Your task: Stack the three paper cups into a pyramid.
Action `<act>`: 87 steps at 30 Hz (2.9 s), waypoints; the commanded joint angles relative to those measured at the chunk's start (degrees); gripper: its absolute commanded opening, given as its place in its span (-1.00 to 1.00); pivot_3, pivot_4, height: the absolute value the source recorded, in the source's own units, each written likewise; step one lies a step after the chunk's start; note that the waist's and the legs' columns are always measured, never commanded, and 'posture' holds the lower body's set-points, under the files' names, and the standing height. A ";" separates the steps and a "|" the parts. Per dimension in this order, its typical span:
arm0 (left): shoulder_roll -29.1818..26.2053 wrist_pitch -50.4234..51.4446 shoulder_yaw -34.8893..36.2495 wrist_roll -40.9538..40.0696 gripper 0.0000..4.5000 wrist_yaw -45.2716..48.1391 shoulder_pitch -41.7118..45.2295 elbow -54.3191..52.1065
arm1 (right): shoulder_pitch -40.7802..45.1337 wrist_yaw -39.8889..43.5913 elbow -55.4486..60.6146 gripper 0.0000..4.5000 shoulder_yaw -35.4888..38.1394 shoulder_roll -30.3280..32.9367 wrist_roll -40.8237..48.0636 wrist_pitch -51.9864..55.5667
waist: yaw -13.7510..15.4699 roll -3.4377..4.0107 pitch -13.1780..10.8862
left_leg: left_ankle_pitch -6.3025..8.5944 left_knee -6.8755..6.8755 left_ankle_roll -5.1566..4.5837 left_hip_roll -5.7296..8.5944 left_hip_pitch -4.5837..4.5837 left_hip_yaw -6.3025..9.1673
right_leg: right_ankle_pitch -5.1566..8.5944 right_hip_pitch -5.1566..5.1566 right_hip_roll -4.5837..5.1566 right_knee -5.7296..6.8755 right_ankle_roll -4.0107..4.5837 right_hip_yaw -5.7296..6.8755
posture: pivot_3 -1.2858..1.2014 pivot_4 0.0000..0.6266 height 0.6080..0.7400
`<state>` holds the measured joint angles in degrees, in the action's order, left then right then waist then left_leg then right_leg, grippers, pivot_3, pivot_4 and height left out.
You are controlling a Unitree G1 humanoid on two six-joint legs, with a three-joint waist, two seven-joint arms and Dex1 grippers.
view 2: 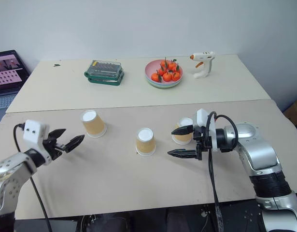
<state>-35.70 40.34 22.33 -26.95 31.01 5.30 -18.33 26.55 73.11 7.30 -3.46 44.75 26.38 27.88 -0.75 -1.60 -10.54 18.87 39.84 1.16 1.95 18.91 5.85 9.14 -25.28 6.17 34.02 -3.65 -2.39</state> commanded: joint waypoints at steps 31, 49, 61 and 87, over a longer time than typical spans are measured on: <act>-2.71 -8.31 -13.59 2.82 0.14 12.43 18.67 12.32 | 1.14 -2.09 2.93 1.00 3.21 0.90 2.88 0.92 | -0.19 -0.01 0.00 | -0.03 0.02 0.07 0.01 0.23 0.00 | -0.08 -0.20 0.02 0.03 -0.02 0.01 | 0.03 -0.52 0.78; -3.95 -1.41 -20.97 -4.05 0.14 18.55 17.17 -1.93 | 1.36 -2.14 1.37 1.00 2.92 -0.06 2.18 0.00 | -0.11 0.02 0.02 | -0.08 0.17 0.14 0.04 0.45 -0.12 | -0.25 -0.60 0.05 0.08 0.07 -0.04 | 0.03 -0.52 0.78; -2.33 -2.56 -24.93 -2.10 0.14 19.60 18.79 0.55 | -0.06 -2.96 2.61 1.00 4.30 0.76 2.55 0.47 | -0.33 0.02 0.02 | -0.09 0.18 0.14 0.04 0.45 -0.13 | -0.26 -0.60 0.05 0.10 0.07 -0.05 | 0.03 -0.52 0.78; 2.77 -5.80 -24.00 0.92 0.99 14.78 18.79 1.10 | 0.59 -2.72 1.54 1.00 4.21 1.50 2.50 0.11 | -0.22 0.02 0.03 | -0.09 0.20 0.14 0.04 0.44 -0.14 | -0.28 -0.60 0.05 0.09 0.07 -0.05 | 0.03 -0.52 0.78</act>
<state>-33.83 34.28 -4.83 -22.78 46.41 23.25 -13.06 26.33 70.00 7.95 -1.42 45.21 28.18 28.76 -0.96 -1.58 -10.51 18.78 40.04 1.30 1.98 19.34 5.71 8.86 -25.88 6.22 34.11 -3.59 -2.44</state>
